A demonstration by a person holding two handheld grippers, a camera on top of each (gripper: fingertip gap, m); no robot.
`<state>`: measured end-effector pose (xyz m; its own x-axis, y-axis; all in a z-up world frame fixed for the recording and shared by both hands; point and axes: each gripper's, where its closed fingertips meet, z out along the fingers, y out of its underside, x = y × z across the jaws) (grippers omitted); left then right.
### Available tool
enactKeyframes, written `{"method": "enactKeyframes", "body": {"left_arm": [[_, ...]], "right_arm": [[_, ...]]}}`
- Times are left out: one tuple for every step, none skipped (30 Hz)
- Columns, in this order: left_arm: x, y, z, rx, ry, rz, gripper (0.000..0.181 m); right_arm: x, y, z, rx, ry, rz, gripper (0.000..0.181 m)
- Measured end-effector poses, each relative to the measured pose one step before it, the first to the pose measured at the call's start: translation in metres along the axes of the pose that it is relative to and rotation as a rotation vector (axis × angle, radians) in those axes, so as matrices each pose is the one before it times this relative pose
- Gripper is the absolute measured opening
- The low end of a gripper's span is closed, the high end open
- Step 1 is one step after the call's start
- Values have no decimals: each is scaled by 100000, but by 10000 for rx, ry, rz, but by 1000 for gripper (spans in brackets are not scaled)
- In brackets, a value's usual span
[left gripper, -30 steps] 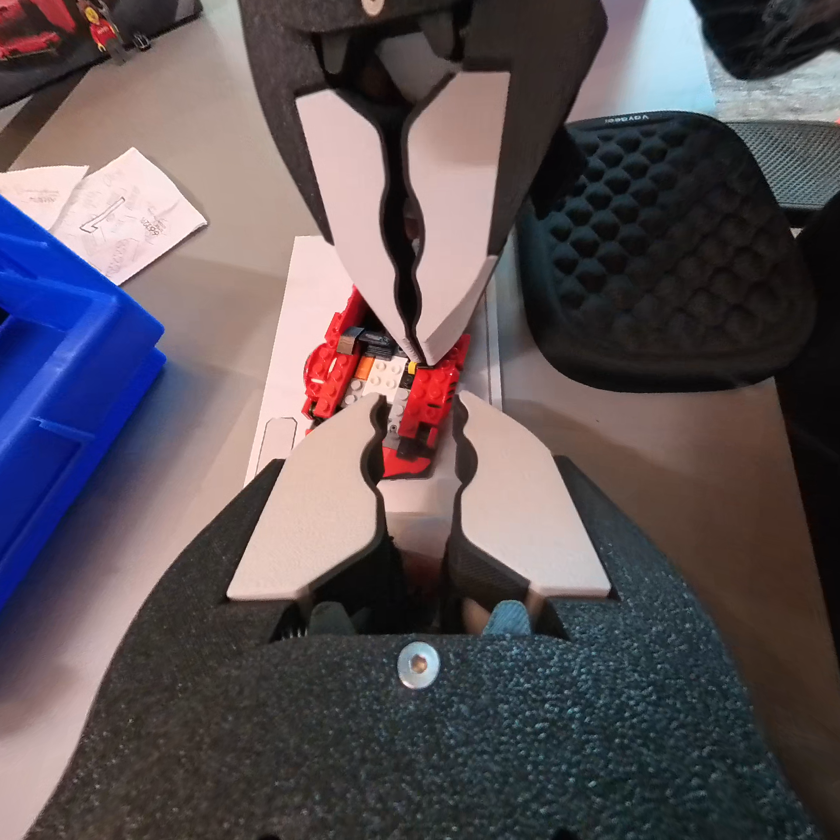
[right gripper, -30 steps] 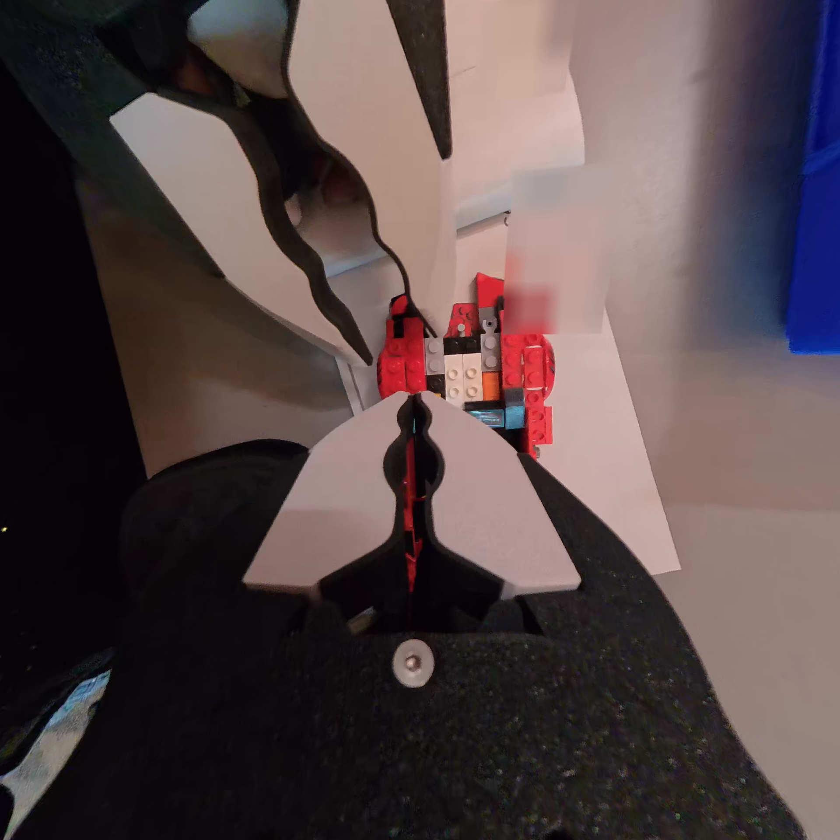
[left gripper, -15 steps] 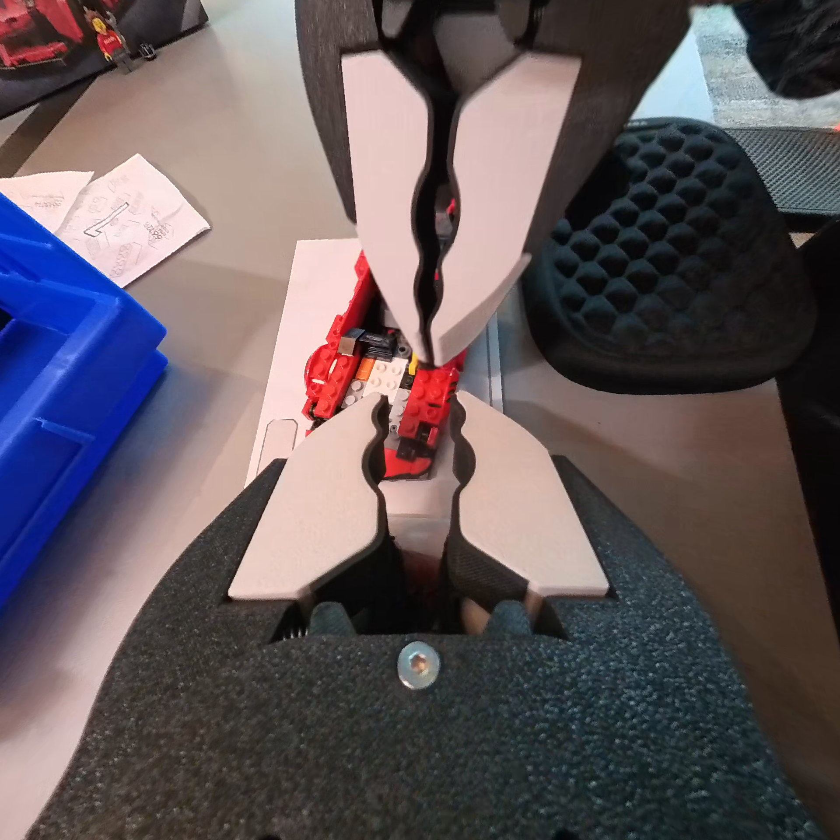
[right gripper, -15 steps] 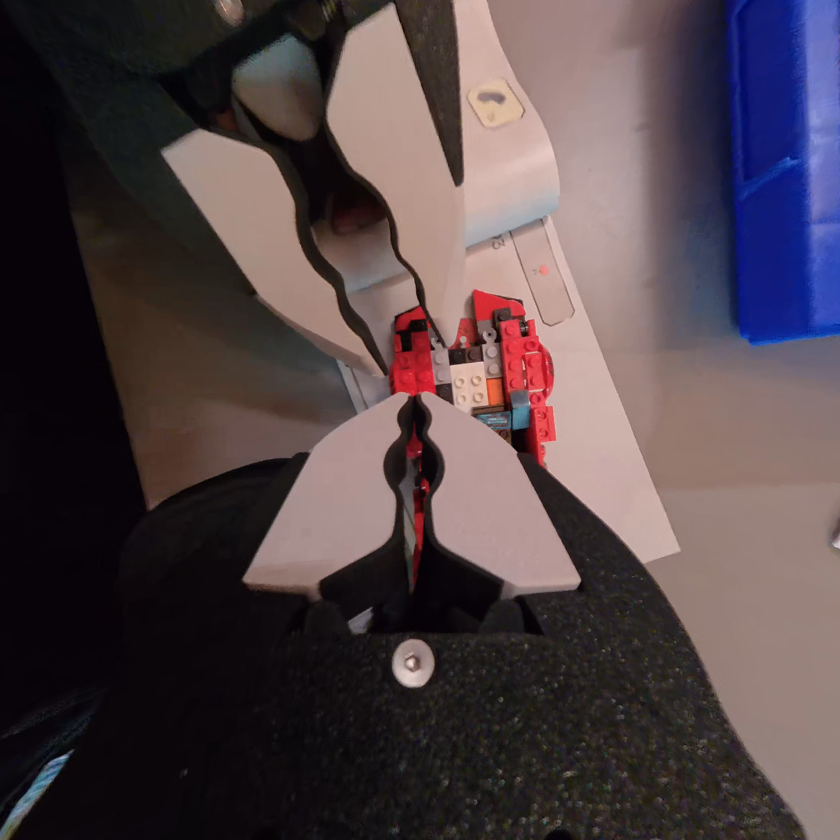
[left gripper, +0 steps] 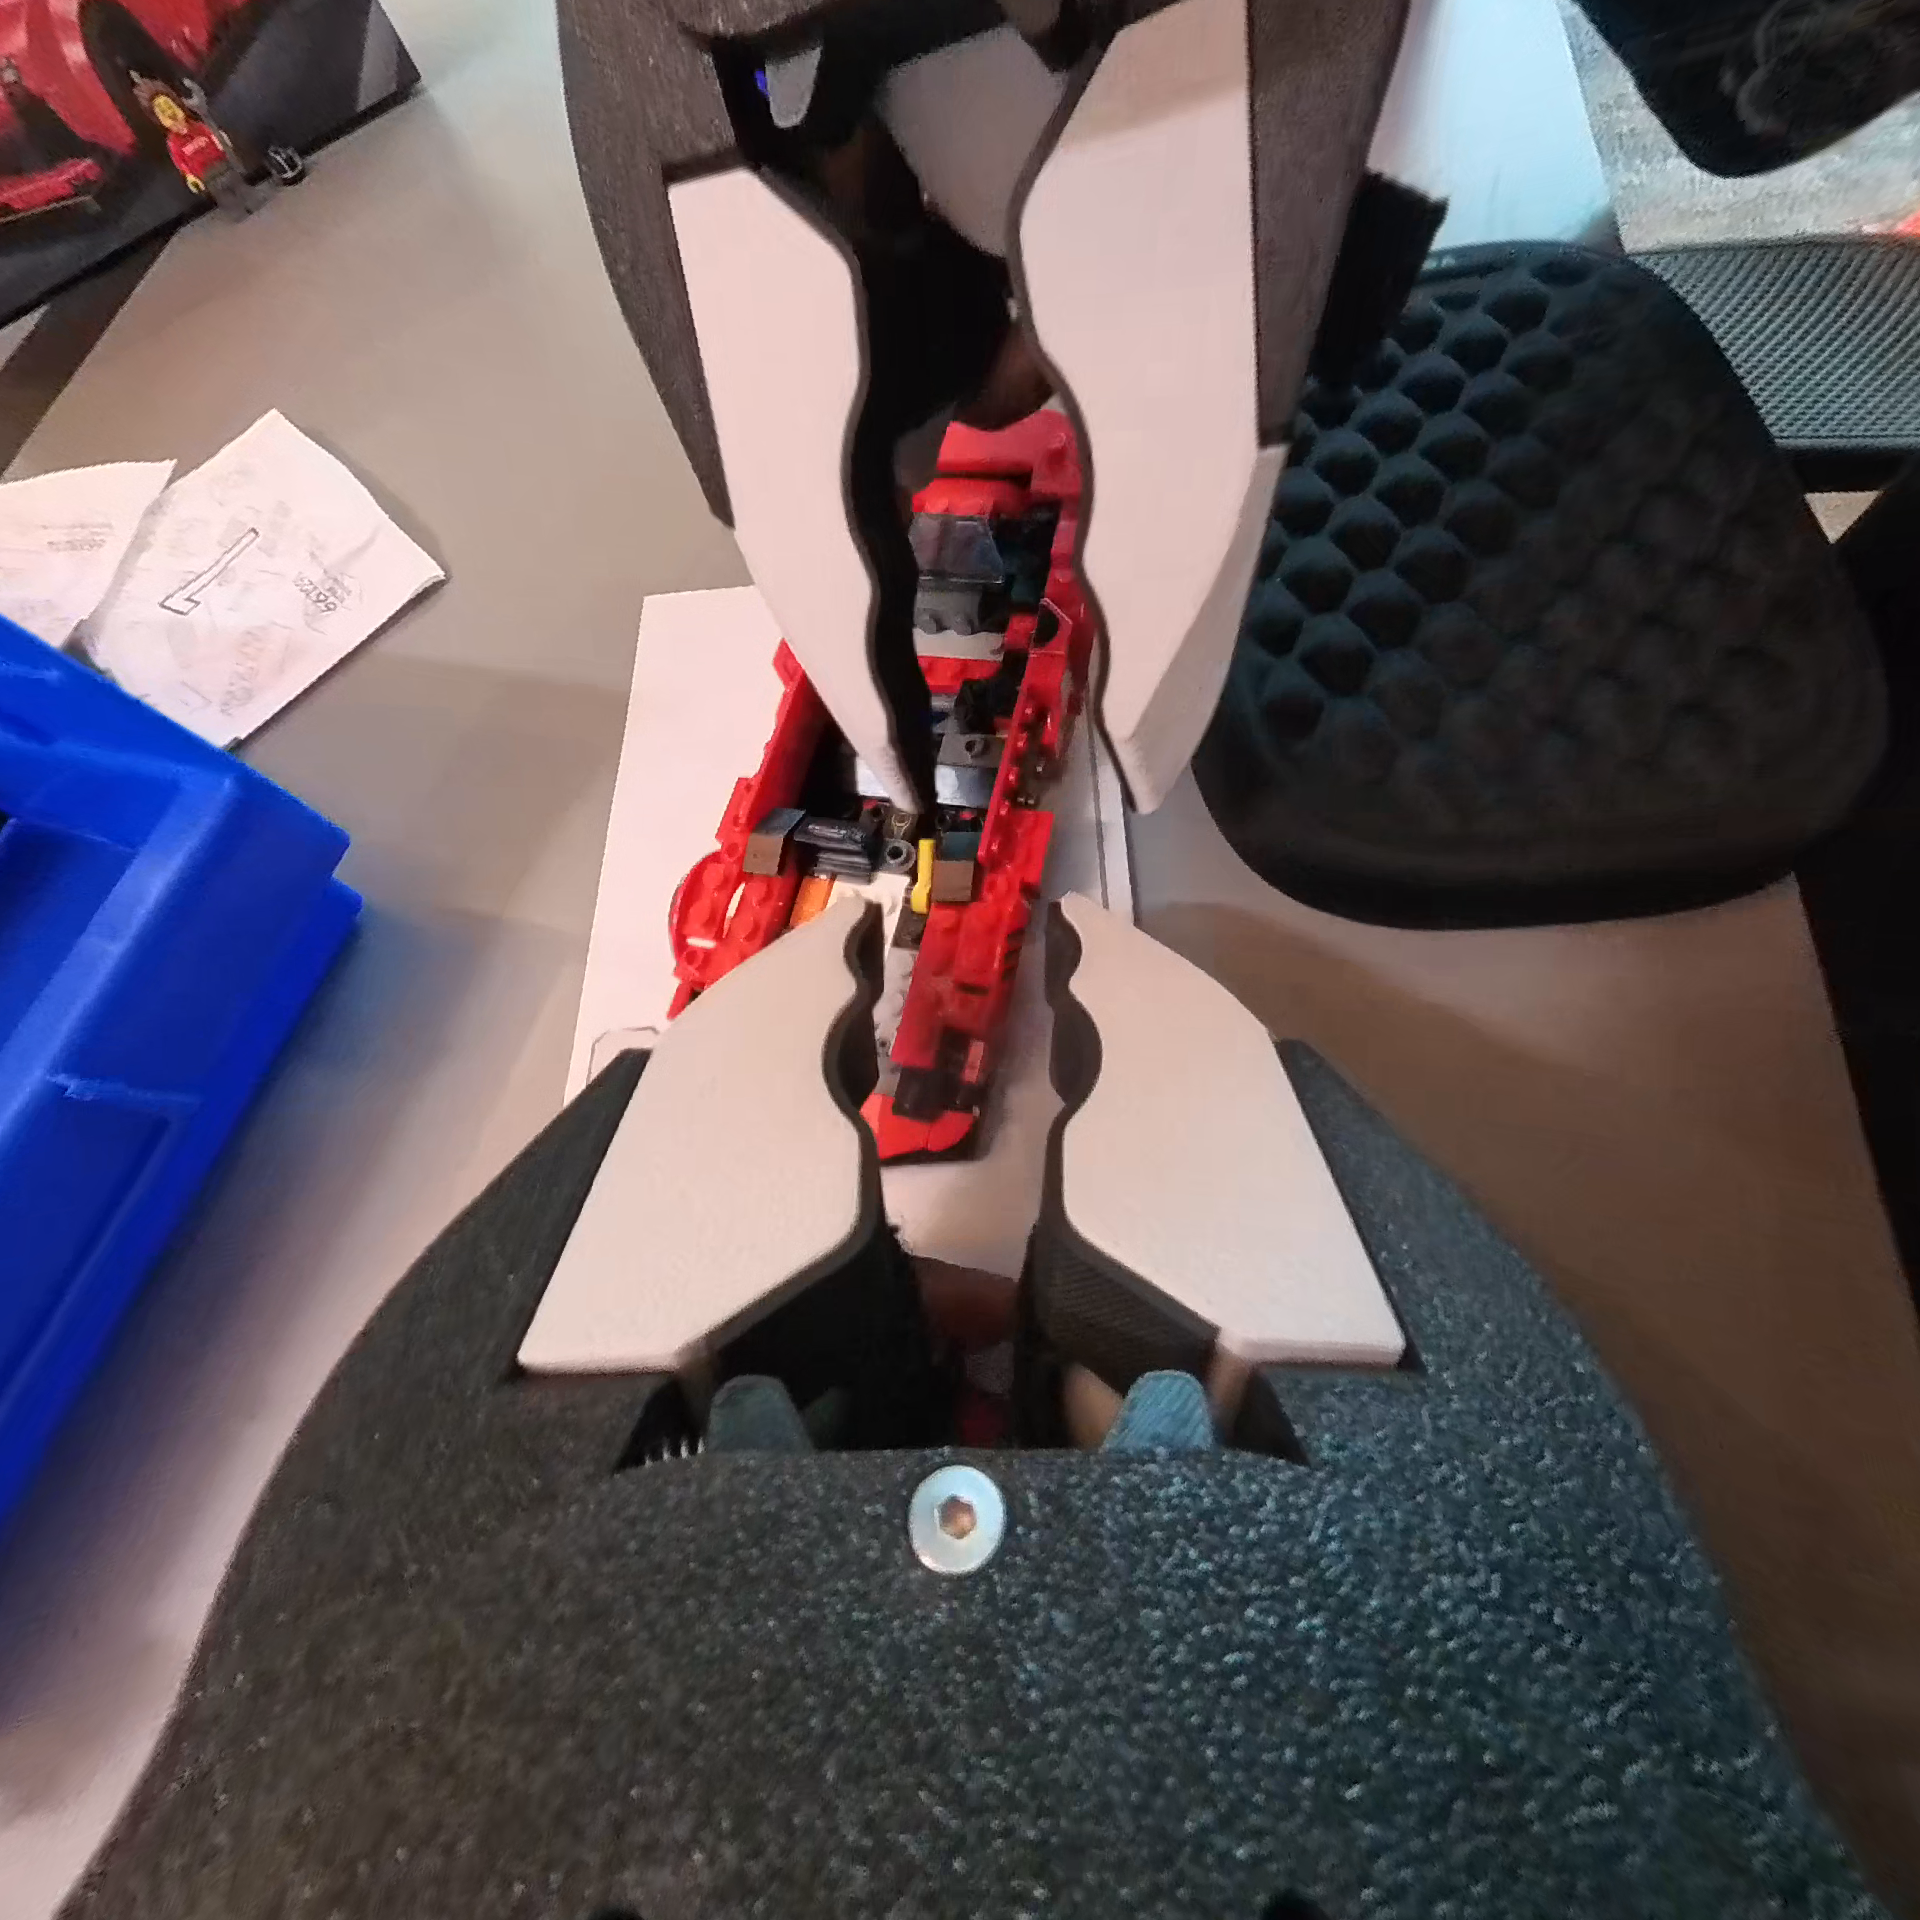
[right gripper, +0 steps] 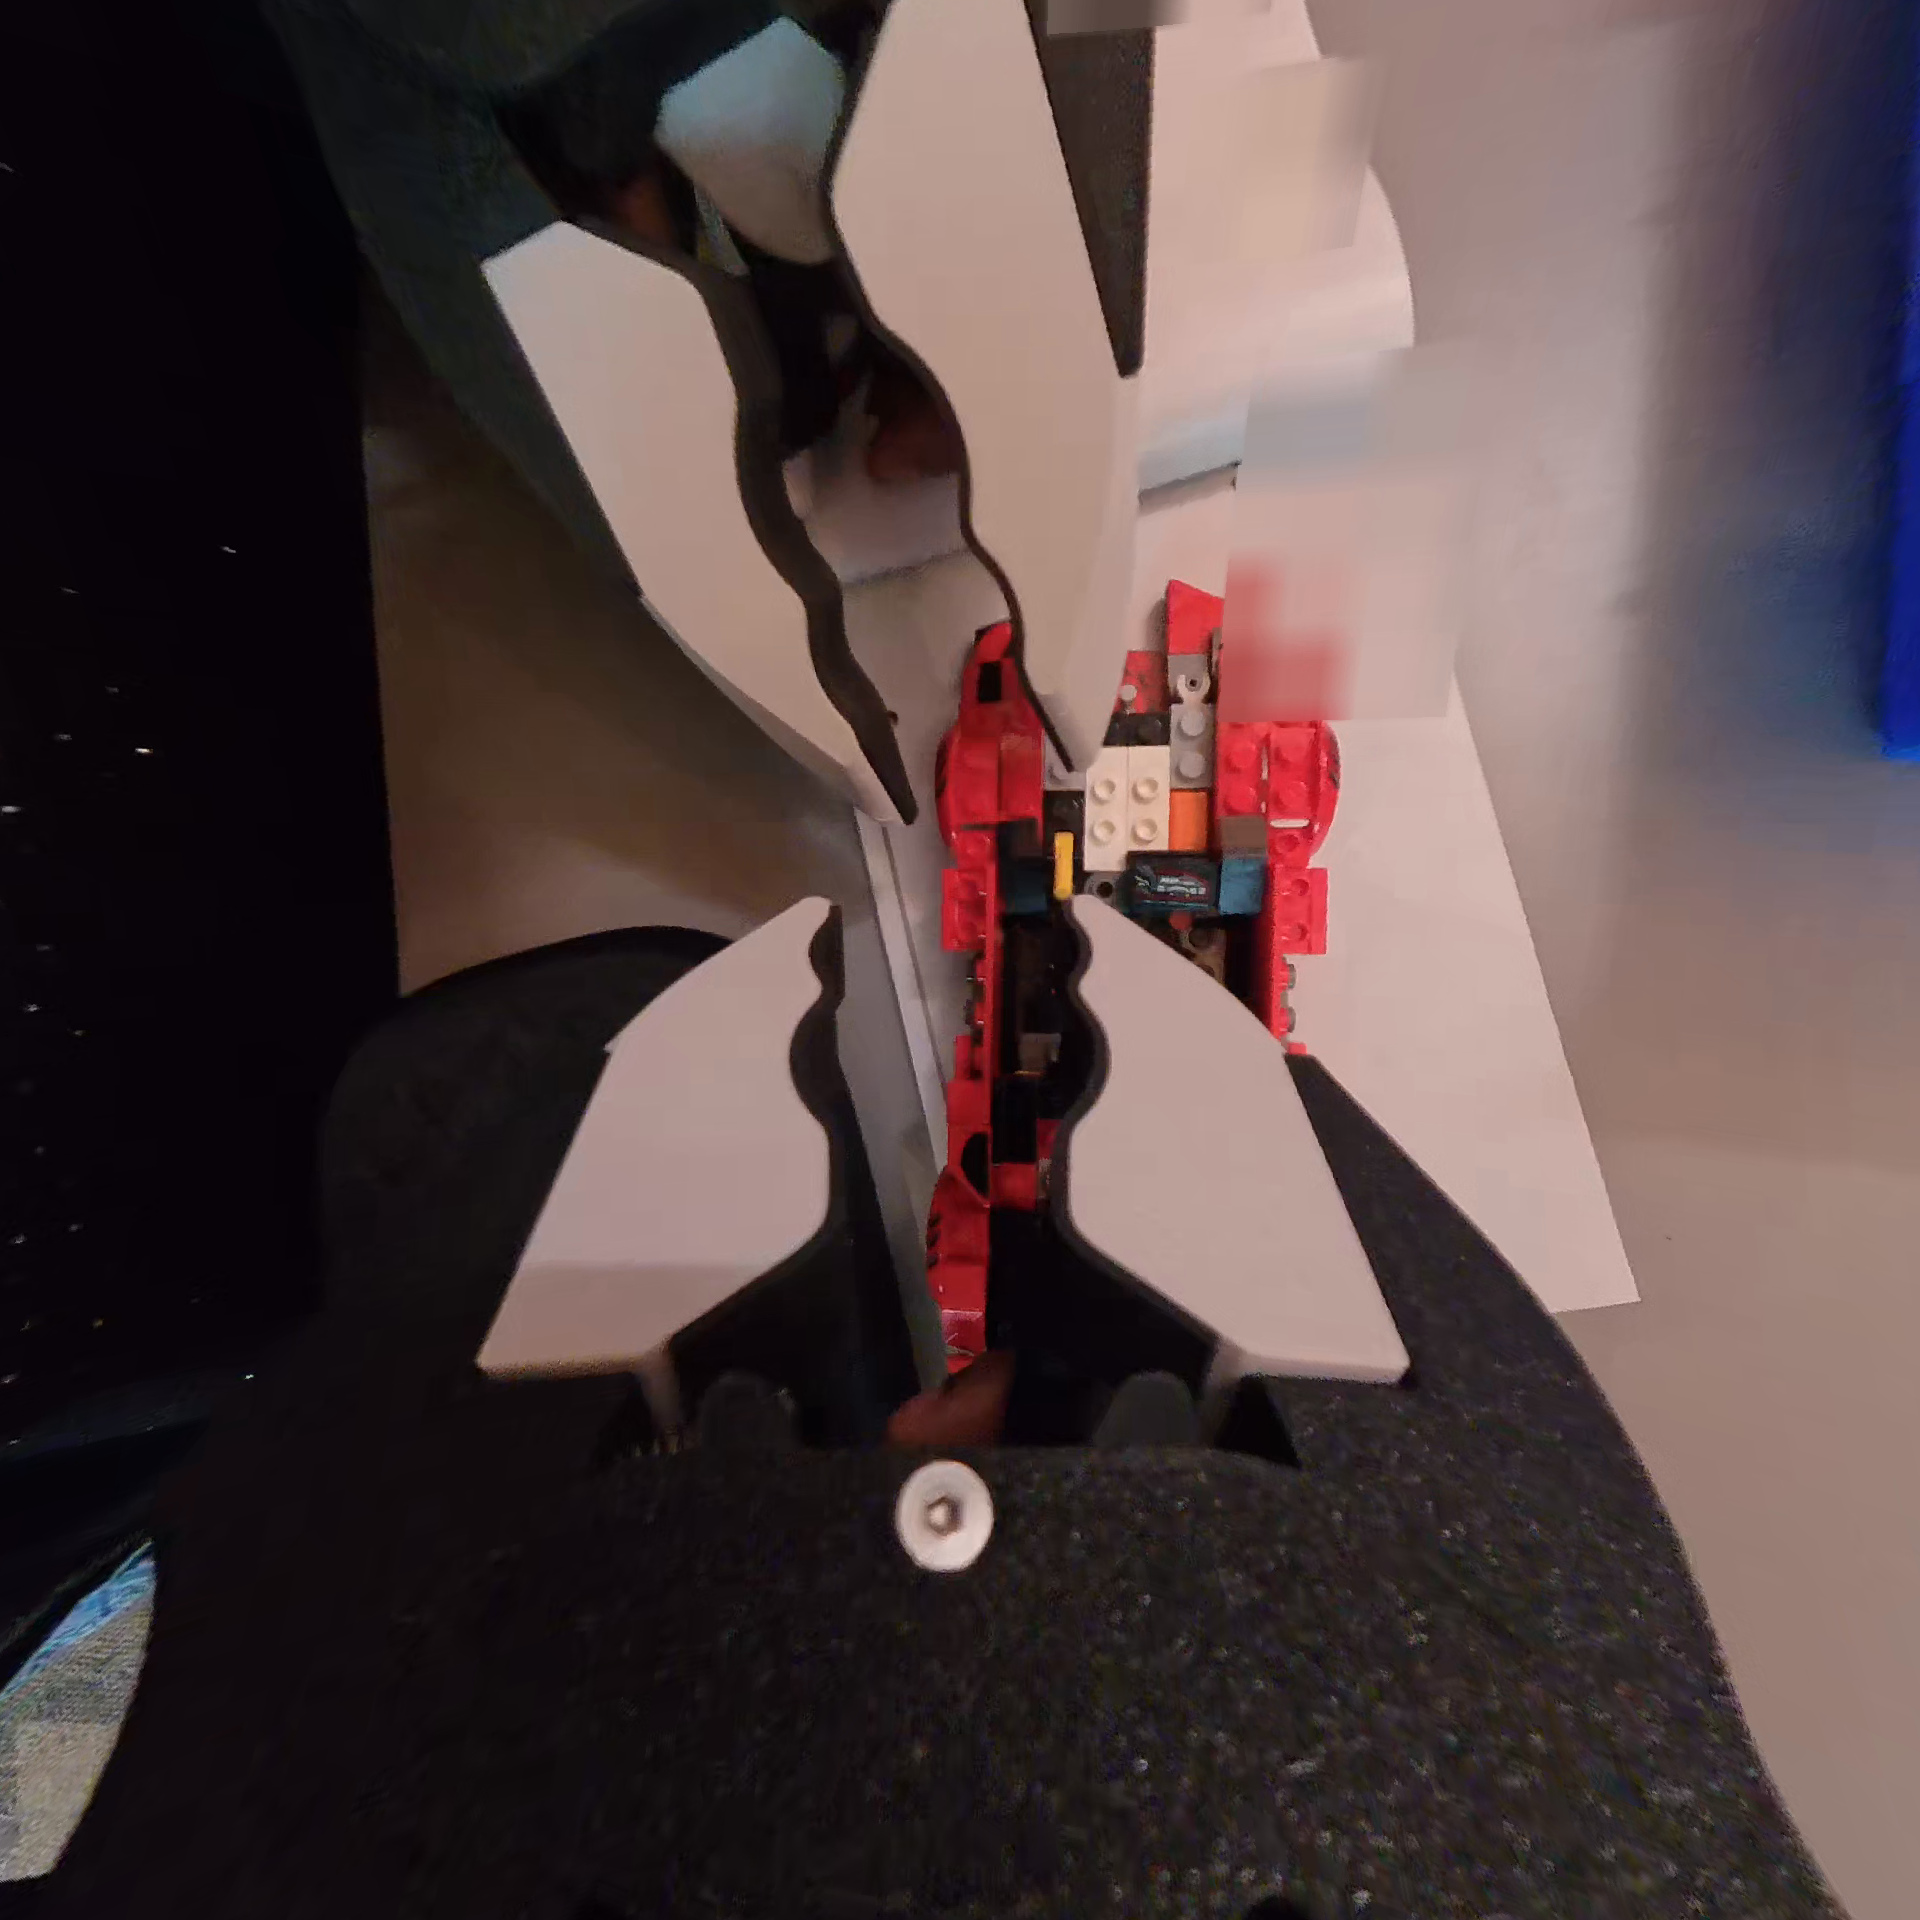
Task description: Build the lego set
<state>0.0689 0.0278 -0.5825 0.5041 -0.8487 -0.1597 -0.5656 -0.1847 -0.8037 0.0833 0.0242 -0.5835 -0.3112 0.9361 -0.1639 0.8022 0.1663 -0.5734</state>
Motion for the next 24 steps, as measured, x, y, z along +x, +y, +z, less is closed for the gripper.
{"method": "enactKeyframes", "body": {"left_arm": [[47, -6, 103, -22, 27, 73, 28], [34, -52, 89, 16, 19, 75, 28], [28, -66, 75, 30, 17, 75, 26], [57, -30, 80, 14, 34, 58, 25], [23, 18, 84, -24, 28, 36, 25], [-25, 33, 93, -35, -8, 35, 24], [-27, -7, 69, -15, -11, 54, 23], [7, -35, 69, -2, 2, 59, 22], [22, -20, 65, -15, 14, 48, 21], [20, 14, 57, -31, 13, 32, 20], [16, 42, 55, -32, 7, 19, 19], [49, 21, 46, -11, 30, 11, 18], [55, 5, 34, 2, 27, 12, 17], [14, -5, 11, 3, -2, 16, 17], [10, -2, 10, 4, -1, 6, 17], [3, -11, 10, 7, 3, -11, 17], [-9, -9, 13, 5, 2, -8, 16], [2, -5, 7, 3, 3, -10, 16], [18, -15, 15, 2, 7, 1, 16], [2, -2, 11, 4, -2, 14, 16], [-1, -3, 2, 2, 1, 4, 16], [-1, 5, 1, -5, 5, -1, 16], [3, -9, -9, -14, 4, 10, 16], [-5, 9, -38, -20, -8, 42, 16]], "right_arm": [[141, 226, 147, -112, 131, -53, 37], [110, 206, 154, -84, 111, -46, 36], [94, 94, 140, -14, 91, -27, 35], [45, 45, 105, 13, 54, -2, 34], [-27, 6, 96, 27, 15, -5, 34], [46, -51, 80, 56, 66, -9, 34], [49, -36, 62, 38, 72, -16, 34], [8, -16, 65, 9, 39, -5, 32], [-85, -2, 75, -9, -11, -13, 31], [43, 62, 73, -46, 79, -26, 29], [88, 20, 30, -5, 110, -2, 27], [79, -9, -4, 5, 92, 11, 26], [66, -3, 13, 7, 62, 22, 24], [101, 7, 19, 4, 90, 23, 22], [69, 20, 14, -5, 76, 1, 20], [-69, 14, 24, -15, 0, -22, 19], [-3, 12, 2, -16, 63, -5, 19], [5, 5, -4, -24, 71, -28, 19], [0, 9, 4, -18, 71, -37, 19], [-3, 6, 2, -12, 53, -25, 19], [-2, 11, 8, -7, 34, -19, 19], [-6, 3, -3, 8, 9, 3, 19], [5, -8, -2, 25, -25, 52, 19], [7, -8, 8, 25, -36, 61, 19]]}}
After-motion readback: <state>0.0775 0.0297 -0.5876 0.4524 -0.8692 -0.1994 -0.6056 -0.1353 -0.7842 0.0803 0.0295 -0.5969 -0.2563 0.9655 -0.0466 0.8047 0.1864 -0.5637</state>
